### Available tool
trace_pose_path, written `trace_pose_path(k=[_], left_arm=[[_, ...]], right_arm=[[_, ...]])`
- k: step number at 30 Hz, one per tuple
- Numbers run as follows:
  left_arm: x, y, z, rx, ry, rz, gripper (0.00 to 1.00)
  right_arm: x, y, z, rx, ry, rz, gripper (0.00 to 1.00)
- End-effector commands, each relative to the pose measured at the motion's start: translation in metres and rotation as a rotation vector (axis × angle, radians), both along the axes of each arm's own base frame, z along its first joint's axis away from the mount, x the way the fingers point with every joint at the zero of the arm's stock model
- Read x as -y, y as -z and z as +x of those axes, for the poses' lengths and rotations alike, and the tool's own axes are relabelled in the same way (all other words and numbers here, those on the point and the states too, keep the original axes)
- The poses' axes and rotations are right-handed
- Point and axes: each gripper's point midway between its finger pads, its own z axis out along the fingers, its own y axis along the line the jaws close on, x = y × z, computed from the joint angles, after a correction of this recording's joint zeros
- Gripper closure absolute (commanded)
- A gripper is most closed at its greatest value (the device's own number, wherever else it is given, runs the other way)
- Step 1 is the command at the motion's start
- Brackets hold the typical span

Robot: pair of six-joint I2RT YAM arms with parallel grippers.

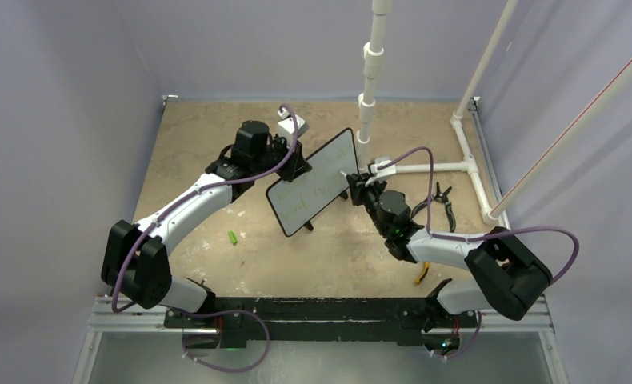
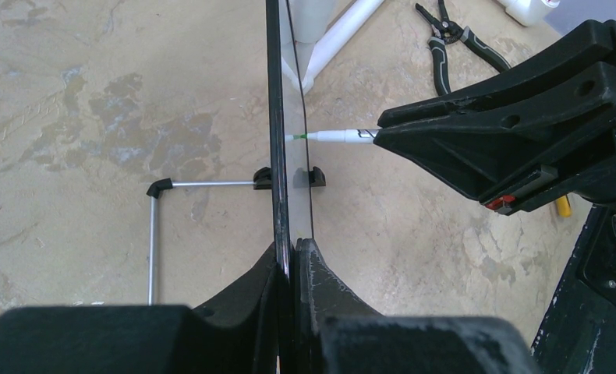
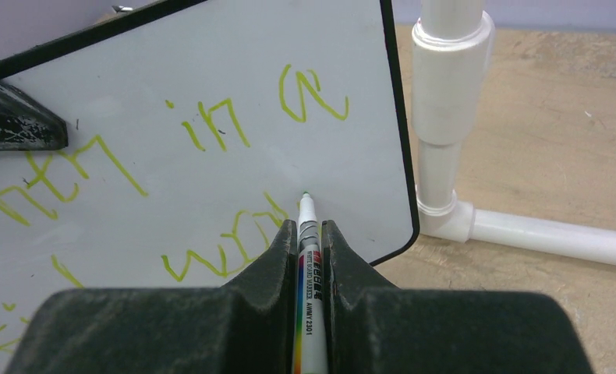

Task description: Write a sentence on the whiteboard

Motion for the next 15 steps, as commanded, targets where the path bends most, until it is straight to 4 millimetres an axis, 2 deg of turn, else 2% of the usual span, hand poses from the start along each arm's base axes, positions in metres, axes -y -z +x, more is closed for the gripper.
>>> trace_pose_path(k=[1, 7, 15], left_arm=[[0.004, 0.002, -0.012, 0.008, 0.067, 0.001, 1.0], [0.004, 0.002, -0.011, 0.009, 0.066, 0.001, 1.0], [0.003, 0.002, -0.012, 0.01, 0.064, 0.005, 1.0]], right_arm=[[-0.005, -0.033, 0.004, 0.087, -0.011, 0.06, 1.0], [-0.003, -0.035, 0.005, 0.092, 0.0, 0.064, 1.0], [-0.007, -0.009, 0.009, 0.009, 0.006, 0.022, 1.0]])
